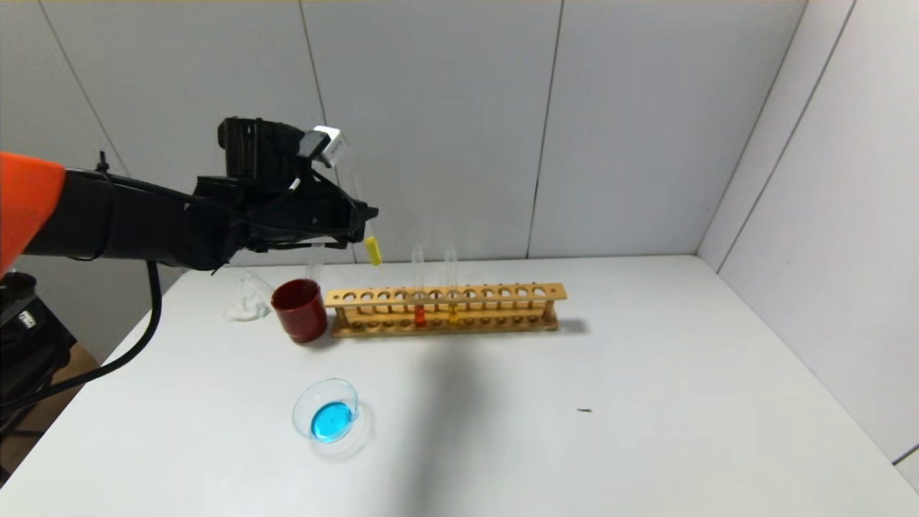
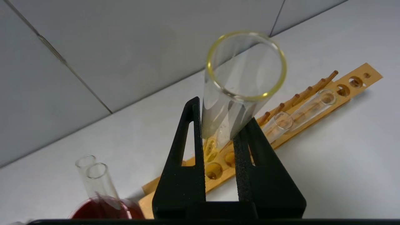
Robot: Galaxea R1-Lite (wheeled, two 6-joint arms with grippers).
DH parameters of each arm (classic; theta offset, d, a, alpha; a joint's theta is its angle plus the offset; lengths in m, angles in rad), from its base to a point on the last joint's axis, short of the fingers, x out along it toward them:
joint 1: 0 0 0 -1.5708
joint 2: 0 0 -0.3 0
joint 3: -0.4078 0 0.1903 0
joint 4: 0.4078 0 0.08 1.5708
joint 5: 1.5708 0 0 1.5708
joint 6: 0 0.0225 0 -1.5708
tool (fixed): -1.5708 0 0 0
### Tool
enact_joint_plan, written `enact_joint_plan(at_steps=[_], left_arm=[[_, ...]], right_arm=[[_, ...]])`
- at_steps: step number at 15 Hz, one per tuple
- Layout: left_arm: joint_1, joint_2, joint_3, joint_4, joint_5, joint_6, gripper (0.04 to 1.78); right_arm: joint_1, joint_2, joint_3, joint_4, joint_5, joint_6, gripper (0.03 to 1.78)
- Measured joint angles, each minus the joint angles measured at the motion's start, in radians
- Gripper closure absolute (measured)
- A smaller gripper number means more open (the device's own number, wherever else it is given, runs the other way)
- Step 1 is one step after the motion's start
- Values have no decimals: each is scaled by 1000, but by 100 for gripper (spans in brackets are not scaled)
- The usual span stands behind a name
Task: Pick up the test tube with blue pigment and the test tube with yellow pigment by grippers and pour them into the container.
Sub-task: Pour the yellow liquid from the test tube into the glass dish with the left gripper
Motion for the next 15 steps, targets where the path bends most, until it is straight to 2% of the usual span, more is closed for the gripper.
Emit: enact_joint_plan(at_steps=[3, 5, 6, 9, 11, 13, 15], left_arm=[[38, -57, 97, -18, -16, 136, 151], [97, -106, 204, -70, -93, 209, 151], [130, -129, 253, -111, -172, 236, 151], [259, -178, 369, -239, -494, 381, 151], [319, -202, 405, -246, -673, 506, 151], [339, -225, 413, -214, -773, 571, 151], [349, -248, 414, -143, -833, 660, 151]], right_arm=[[0, 0, 0, 0, 0, 0, 6], [-1, 0, 0, 0, 0, 0, 6], [0, 0, 0, 0, 0, 0, 6], [0, 0, 0, 0, 0, 0, 6], [-1, 0, 0, 0, 0, 0, 6], [0, 0, 0, 0, 0, 0, 6], [-1, 0, 0, 0, 0, 0, 6]])
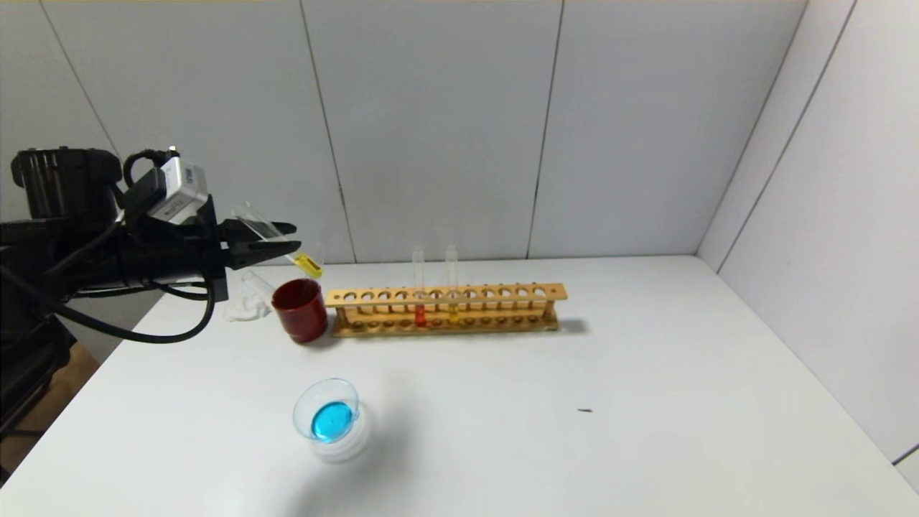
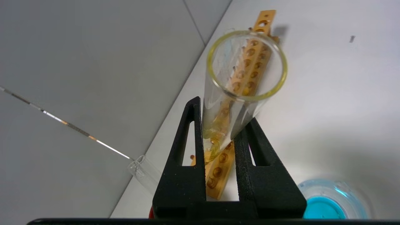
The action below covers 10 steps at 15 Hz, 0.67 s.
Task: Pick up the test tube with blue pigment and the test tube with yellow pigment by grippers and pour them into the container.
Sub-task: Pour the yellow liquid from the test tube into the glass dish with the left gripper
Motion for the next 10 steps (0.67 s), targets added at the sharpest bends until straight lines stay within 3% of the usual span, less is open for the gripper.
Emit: enact_joint_plan(at_steps=[7, 10], left_arm=[[19, -39, 60, -76, 6, 169, 151], [50, -37, 114, -89, 71, 293, 151]], right_arm=[[1, 0, 0, 0, 0, 0, 6], [1, 0, 0, 0, 0, 0, 6]])
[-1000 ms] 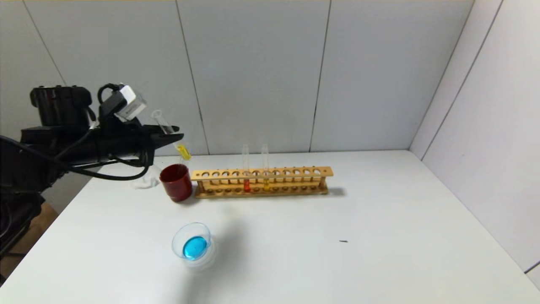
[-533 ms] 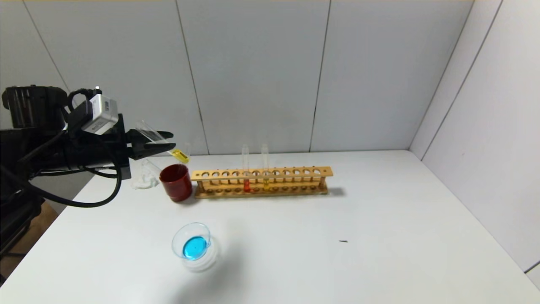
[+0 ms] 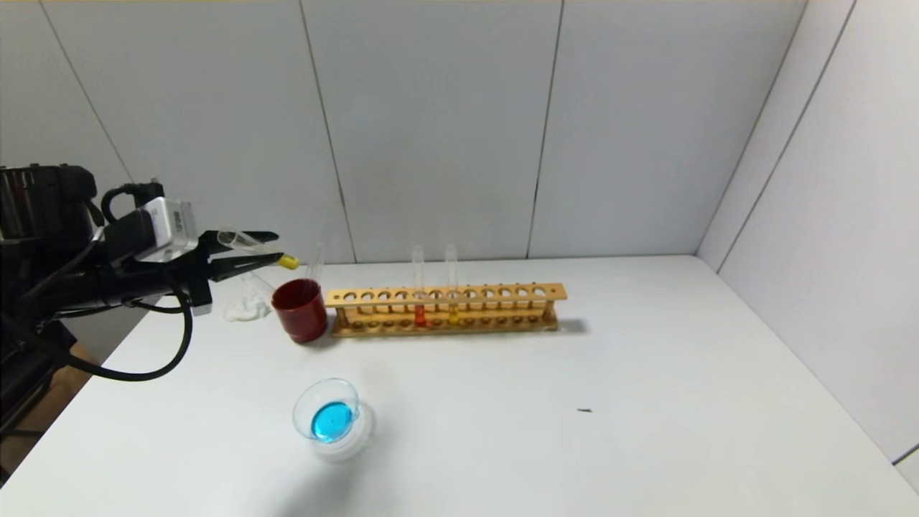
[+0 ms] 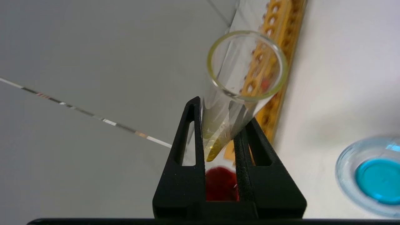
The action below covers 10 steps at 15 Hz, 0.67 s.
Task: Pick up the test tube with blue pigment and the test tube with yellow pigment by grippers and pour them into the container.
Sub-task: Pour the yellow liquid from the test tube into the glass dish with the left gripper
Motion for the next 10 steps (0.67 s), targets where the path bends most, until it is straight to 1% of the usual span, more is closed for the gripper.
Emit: enact_joint_plan(at_steps=[3, 6, 8, 10], left_arm=[[34, -4, 30, 40, 73, 178, 151], [39, -36, 36, 161, 141, 317, 151], [27, -69, 38, 268, 152, 391, 151], [14, -86, 40, 292, 151, 477, 151]], right_arm=[[-1, 0, 0, 0, 0, 0, 6], [0, 0, 0, 0, 0, 0, 6], [-1, 0, 0, 0, 0, 0, 6], [-1, 0, 0, 0, 0, 0, 6]])
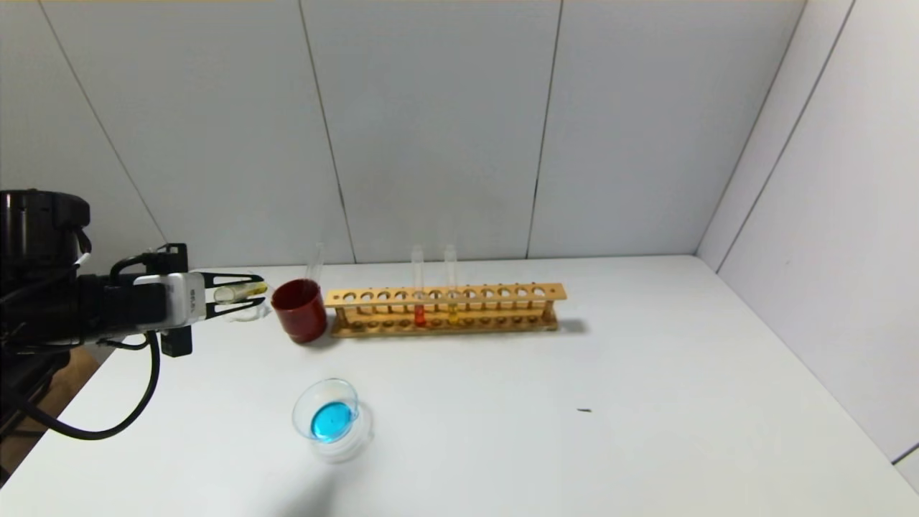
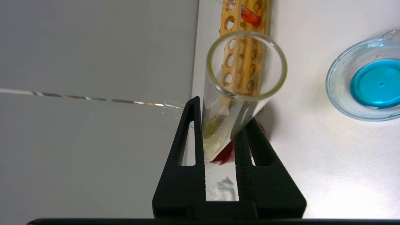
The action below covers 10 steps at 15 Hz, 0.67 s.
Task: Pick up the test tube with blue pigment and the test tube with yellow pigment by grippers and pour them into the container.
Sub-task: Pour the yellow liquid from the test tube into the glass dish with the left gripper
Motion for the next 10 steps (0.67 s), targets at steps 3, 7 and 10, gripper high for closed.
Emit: enact_joint_plan(at_steps=[3, 7, 10], left_arm=[[-5, -6, 12, -2, 0, 107, 151], [-5, 4, 39, -7, -3, 251, 151], [-5, 35, 57, -9, -4, 331, 151]], right_arm=[[1, 0, 0, 0, 0, 0, 6], [1, 0, 0, 0, 0, 0, 6], [0, 0, 0, 0, 0, 0, 6]])
